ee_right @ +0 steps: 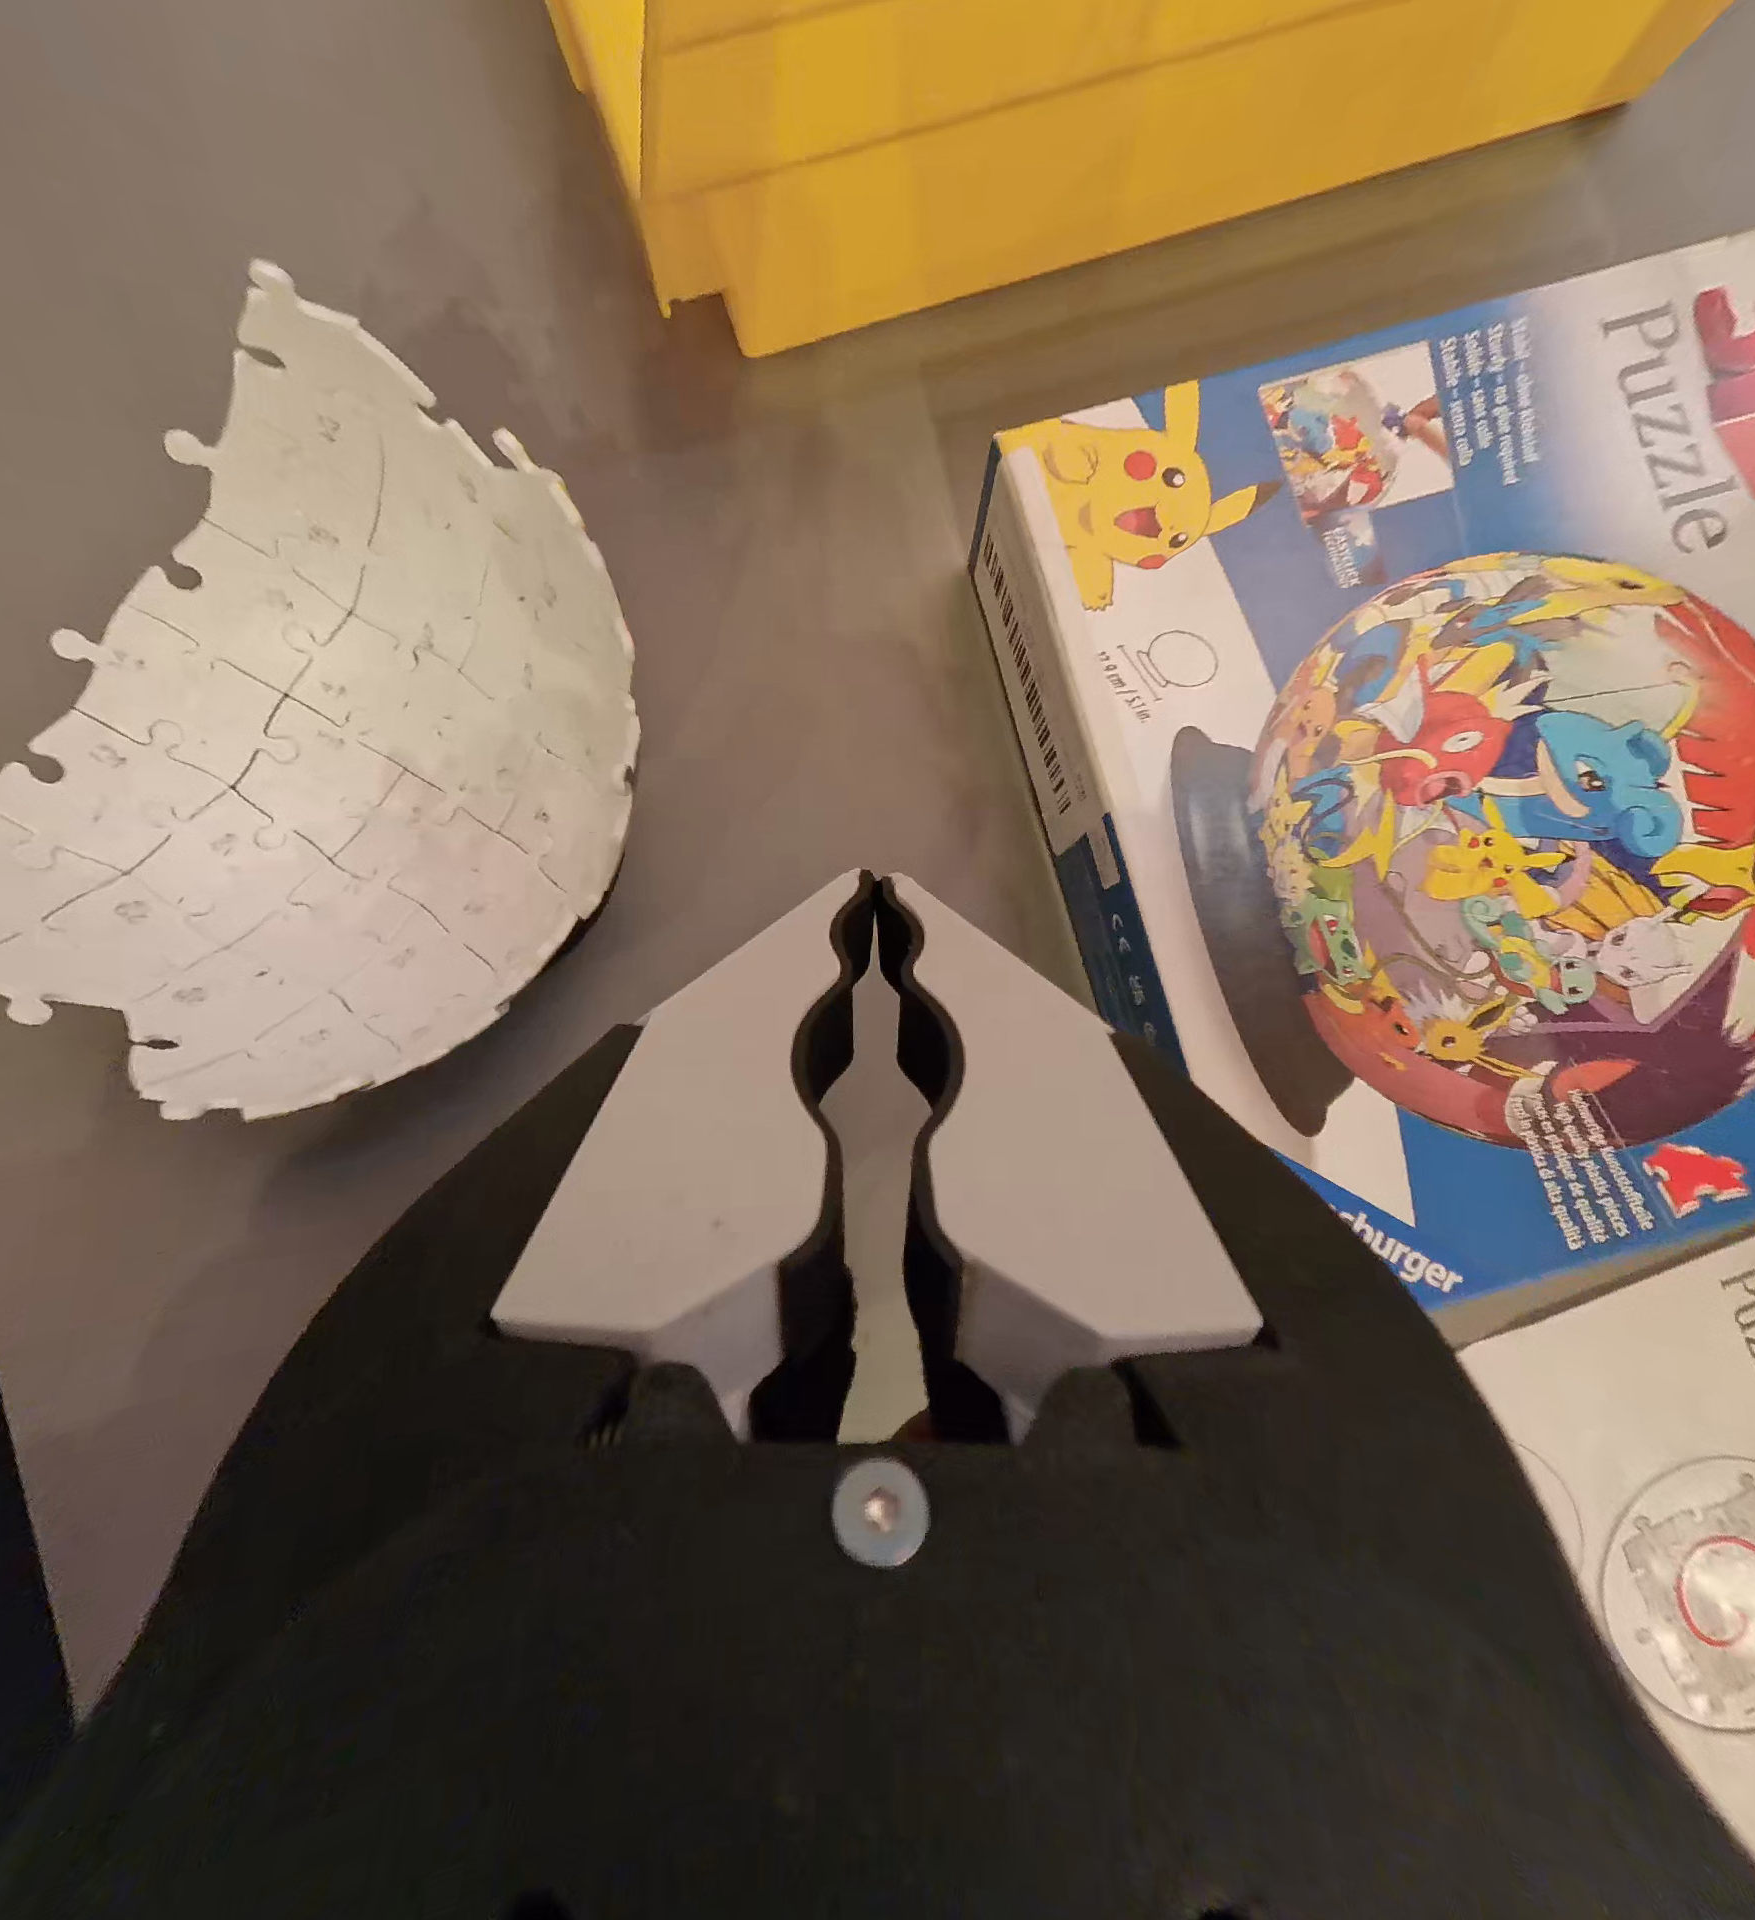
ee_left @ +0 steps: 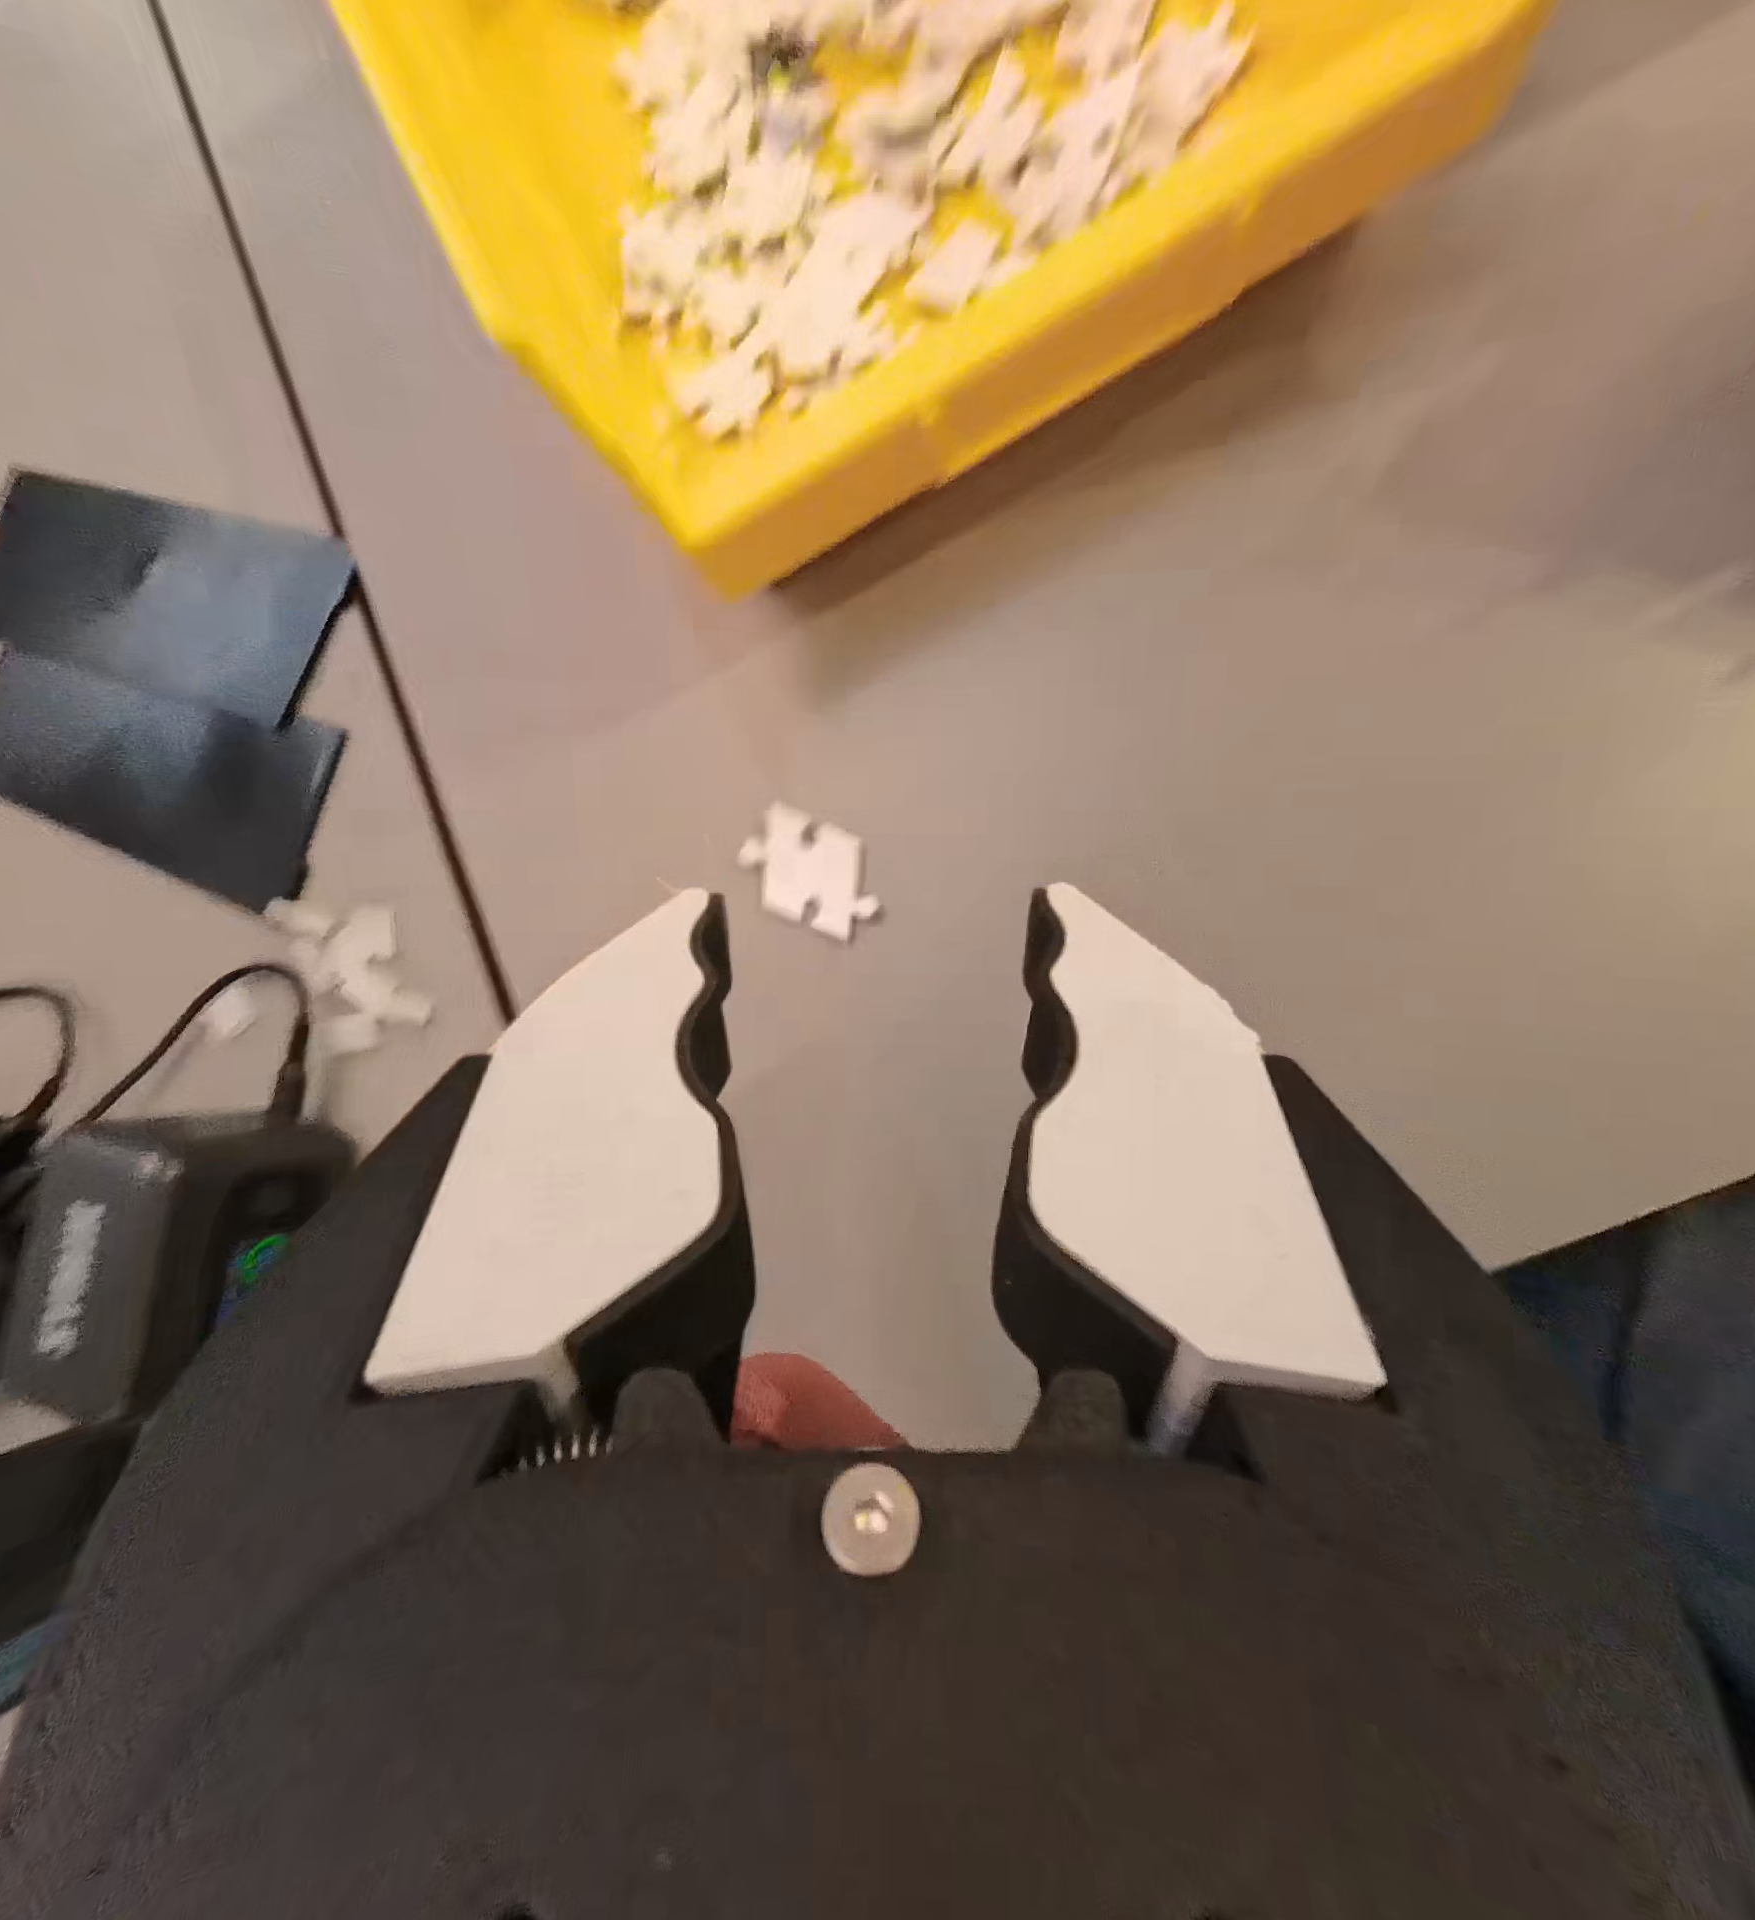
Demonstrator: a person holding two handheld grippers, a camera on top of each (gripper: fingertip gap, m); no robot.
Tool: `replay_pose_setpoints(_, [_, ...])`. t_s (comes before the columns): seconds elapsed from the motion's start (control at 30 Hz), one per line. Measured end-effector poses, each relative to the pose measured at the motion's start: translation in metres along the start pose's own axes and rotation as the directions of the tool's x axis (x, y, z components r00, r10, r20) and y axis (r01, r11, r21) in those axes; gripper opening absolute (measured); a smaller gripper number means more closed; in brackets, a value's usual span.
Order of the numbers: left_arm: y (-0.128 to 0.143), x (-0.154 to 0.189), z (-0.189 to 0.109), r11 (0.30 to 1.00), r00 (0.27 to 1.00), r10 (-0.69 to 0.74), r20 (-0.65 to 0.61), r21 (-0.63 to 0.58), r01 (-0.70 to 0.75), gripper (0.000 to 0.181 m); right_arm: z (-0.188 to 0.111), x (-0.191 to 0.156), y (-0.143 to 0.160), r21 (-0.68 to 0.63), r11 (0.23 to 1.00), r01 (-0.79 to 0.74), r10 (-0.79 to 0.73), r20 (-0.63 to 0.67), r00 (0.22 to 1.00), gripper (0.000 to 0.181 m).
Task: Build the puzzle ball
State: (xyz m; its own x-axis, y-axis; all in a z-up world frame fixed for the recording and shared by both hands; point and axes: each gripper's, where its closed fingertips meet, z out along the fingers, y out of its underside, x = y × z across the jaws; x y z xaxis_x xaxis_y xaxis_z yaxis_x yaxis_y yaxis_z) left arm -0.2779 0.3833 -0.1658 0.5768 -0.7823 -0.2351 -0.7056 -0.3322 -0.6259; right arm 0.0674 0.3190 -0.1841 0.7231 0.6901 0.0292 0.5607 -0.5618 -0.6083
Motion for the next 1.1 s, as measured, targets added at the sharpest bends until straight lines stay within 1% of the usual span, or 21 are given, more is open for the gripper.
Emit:
replay_pose_setpoints(0.03, [0.009, -0.007, 0.001, 0.999, 1.0, 0.02, 0.008, -0.027, -0.02, 0.054, -0.002, -0.001, -0.002, 0.011, 1.0, -0.001, 0.001, -0.004, 1.0, 0.0])
replay_pose_setpoints(0.1, [0.023, -0.021, 0.012, 0.998, 1.0, 0.003, 0.023, -0.06, -0.001, 0.052, -0.002, -0.006, -0.004, 0.025, 1.0, -0.002, 0.002, 0.013, 1.0, 0.0])
replay_pose_setpoints(0.17, [0.027, -0.02, 0.026, 0.997, 1.0, 0.008, -0.014, -0.075, -0.009, 0.052, 0.0, -0.01, -0.004, 0.026, 1.0, 0.002, -0.002, 0.024, 1.0, 0.0])
replay_pose_setpoints(0.23, [0.034, -0.019, 0.043, 0.99, 0.998, 0.054, -0.04, -0.13, -0.059, 0.052, 0.001, -0.013, -0.005, 0.029, 1.0, 0.012, -0.012, 0.022, 1.0, 0.0])
replay_pose_setpoints(0.27, [0.037, -0.019, 0.052, 0.987, 0.997, 0.051, -0.059, -0.149, -0.059, 0.049, 0.001, -0.015, -0.005, 0.034, 0.999, 0.01, -0.011, 0.025, 1.0, 0.0])
replay_pose_setpoints(0.33, [0.037, -0.018, 0.064, 0.989, 0.995, 0.01, -0.101, -0.148, -0.025, 0.04, 0.001, -0.016, -0.006, 0.044, 0.999, 0.003, -0.004, 0.025, 1.0, 0.0])
replay_pose_setpoints(0.37, [0.034, -0.014, 0.067, 0.991, 0.991, -0.013, -0.134, -0.136, -0.005, 0.031, 0.001, -0.016, -0.006, 0.05, 0.999, -0.002, 0.001, 0.025, 1.0, 0.0])
replay_pose_setpoints(0.4, [0.032, -0.014, 0.07, 0.992, 0.991, -0.015, -0.134, -0.13, -0.002, 0.026, 0.0, -0.016, -0.006, 0.056, 0.998, -0.009, 0.008, 0.026, 1.0, 0.0])
replay_pose_setpoints(0.43, [0.03, -0.015, 0.073, 0.992, 0.993, 0.008, -0.12, -0.123, -0.023, 0.016, 0.0, -0.015, -0.006, 0.063, 0.998, -0.016, 0.014, 0.025, 1.0, 0.0])
replay_pose_setpoints(0.47, [0.029, -0.016, 0.075, 0.992, 0.994, 0.027, -0.105, -0.117, -0.039, 0.011, -0.001, -0.014, -0.006, 0.067, 0.997, -0.021, 0.02, 0.023, 1.0, 0.0])
replay_pose_setpoints(0.53, [0.026, -0.015, 0.077, 0.995, 0.994, 0.014, -0.11, -0.097, -0.025, 0.008, -0.001, -0.013, -0.005, 0.071, 0.997, -0.029, 0.028, 0.021, 0.999, 0.0])
replay_pose_setpoints(0.6, [0.025, -0.014, 0.077, 0.995, 0.993, 0.057, -0.099, -0.075, -0.065, 0.005, -0.001, -0.012, -0.007, 0.079, 0.996, -0.032, 0.03, 0.022, 0.999, 0.0])
replay_pose_setpoints(0.63, [0.025, -0.011, 0.077, 0.995, 0.992, 0.055, -0.11, -0.073, -0.063, 0.0, -0.001, -0.012, -0.008, 0.08, 0.996, -0.03, 0.028, 0.023, 0.999, 0.0])
replay_pose_setpoints(0.7, [0.025, -0.01, 0.077, 0.997, 0.993, 0.04, -0.11, -0.068, -0.047, 0.0, -0.002, -0.012, -0.01, 0.082, 0.996, -0.021, 0.02, 0.018, 1.0, 0.0])
replay_pose_setpoints(0.8, [0.023, 0.003, 0.074, 0.993, 0.986, 0.098, -0.137, -0.049, -0.105, 0.0, -0.003, -0.012, -0.013, 0.091, 0.996, -0.017, 0.016, 0.017, 1.0, 0.0])
replay_pose_setpoints(0.87, [0.02, 0.006, 0.067, 0.994, 0.985, 0.098, -0.141, -0.03, -0.103, 0.0, -0.006, -0.012, -0.014, 0.095, 0.995, -0.017, 0.016, 0.017, 1.0, 0.0])
replay_pose_setpoints(0.9, [0.013, 0.002, 0.061, 0.997, 0.989, 0.071, -0.127, 0.005, -0.071, 0.008, -0.007, -0.012, -0.014, 0.097, 0.995, -0.018, 0.017, 0.015, 1.0, 0.0])
replay_pose_setpoints(0.93, [0.008, 0.001, 0.055, 0.999, 0.99, 0.037, -0.139, 0.029, -0.033, 0.025, -0.008, -0.012, -0.015, 0.1, 0.995, -0.02, 0.019, 0.013, 1.0, 0.0])
replay_pose_setpoints(0.97, [0.009, 0.001, 0.052, 1.0, 0.985, 0.012, -0.169, 0.017, -0.009, 0.039, -0.009, -0.012, -0.015, 0.101, 0.995, -0.022, 0.021, 0.015, 1.0, 0.0])
replay_pose_setpoints(1.03, [0.024, -0.002, 0.057, 0.998, 0.982, -0.002, -0.189, -0.06, -0.01, 0.045, -0.011, -0.012, -0.016, 0.107, 0.994, -0.025, 0.023, 0.017, 1.0, 0.0])
replay_pose_setpoints(1.1, [0.034, -0.005, 0.066, 0.995, 0.98, 0.018, -0.197, -0.094, -0.037, 0.05, -0.011, -0.013, -0.018, 0.116, 0.993, -0.028, 0.026, 0.02, 0.999, 0.0])
